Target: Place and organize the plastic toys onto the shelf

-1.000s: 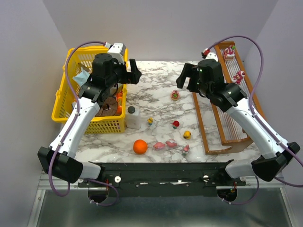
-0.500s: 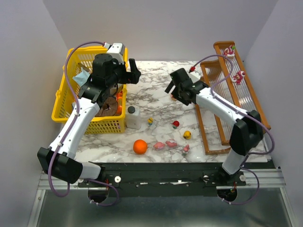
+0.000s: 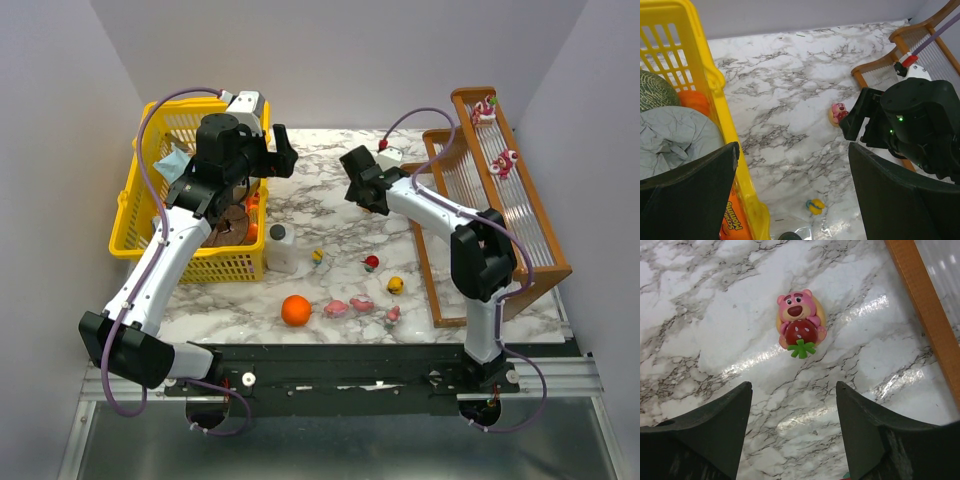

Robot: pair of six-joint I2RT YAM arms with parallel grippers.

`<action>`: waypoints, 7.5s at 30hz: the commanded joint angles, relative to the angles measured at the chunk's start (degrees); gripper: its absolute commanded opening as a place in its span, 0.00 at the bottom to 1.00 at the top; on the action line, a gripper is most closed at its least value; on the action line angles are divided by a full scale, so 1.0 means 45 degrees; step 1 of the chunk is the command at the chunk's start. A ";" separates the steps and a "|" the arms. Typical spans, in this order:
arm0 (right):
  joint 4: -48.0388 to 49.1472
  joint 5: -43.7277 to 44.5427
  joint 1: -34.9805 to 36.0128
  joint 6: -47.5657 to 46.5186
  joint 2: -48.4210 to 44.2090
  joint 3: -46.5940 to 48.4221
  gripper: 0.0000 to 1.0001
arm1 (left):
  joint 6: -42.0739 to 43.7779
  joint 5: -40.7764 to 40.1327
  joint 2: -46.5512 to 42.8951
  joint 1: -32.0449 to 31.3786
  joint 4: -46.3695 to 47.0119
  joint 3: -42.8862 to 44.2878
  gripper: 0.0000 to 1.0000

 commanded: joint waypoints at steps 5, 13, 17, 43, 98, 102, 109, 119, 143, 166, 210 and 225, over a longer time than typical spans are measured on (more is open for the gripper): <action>0.1039 0.0523 -0.0288 -0.2018 0.0913 0.0279 0.74 | 0.0154 0.0038 -0.0156 -0.0065 0.0069 -0.0042 0.99; 0.1701 -0.0317 -0.0933 -0.2680 0.1479 0.0240 0.70 | 0.0193 0.0019 -0.0078 -0.0065 0.0069 -0.0023 0.99; 0.2054 -0.0473 -0.0992 -0.3326 0.1733 0.0454 0.66 | 0.0193 0.0078 -0.0020 -0.0065 0.0069 0.0016 0.99; 0.3227 -0.1723 -0.1031 -0.5532 0.0409 -0.0794 0.01 | -0.0060 0.0467 0.0293 -0.0065 0.0069 0.0133 0.99; -1.0680 0.0444 -0.1012 -0.9753 -1.5647 0.1237 0.01 | -0.2052 0.3613 0.0528 -0.0729 0.0049 0.0954 0.99; -1.0563 0.0035 -0.1031 -0.9890 -1.5688 0.1042 0.01 | -0.2091 0.3671 0.0430 -0.0729 0.0088 0.0857 0.99; -1.0134 -0.0278 -0.1031 -0.9636 -1.4909 -0.0147 0.01 | -0.2111 0.3671 0.0254 -0.0749 0.0205 0.0583 0.99; -0.8122 0.0231 -0.1284 -1.1409 -1.4926 -0.1126 0.03 | -0.2209 0.3867 0.0449 -0.0768 0.0362 0.0622 0.99; -0.6968 -0.4848 -0.7124 -1.3093 -1.4554 -0.2163 0.03 | -0.1877 0.3652 0.0664 -0.0768 -0.0087 0.1032 0.99; -0.7613 -0.3366 -0.7164 -1.2644 -1.4497 -0.1947 0.07 | -0.1974 0.3671 0.0918 -0.0768 -0.0146 0.1130 0.99; -0.7476 -0.1491 -0.7242 -0.9836 -1.3267 0.0336 0.58 | -0.1955 0.3593 0.0879 -0.0768 -0.0204 0.1130 0.99; -0.8649 -0.0082 -0.8237 -0.6452 -1.2035 0.0026 0.12 | -0.1955 0.3574 0.0899 -0.0768 -0.0146 0.1091 0.99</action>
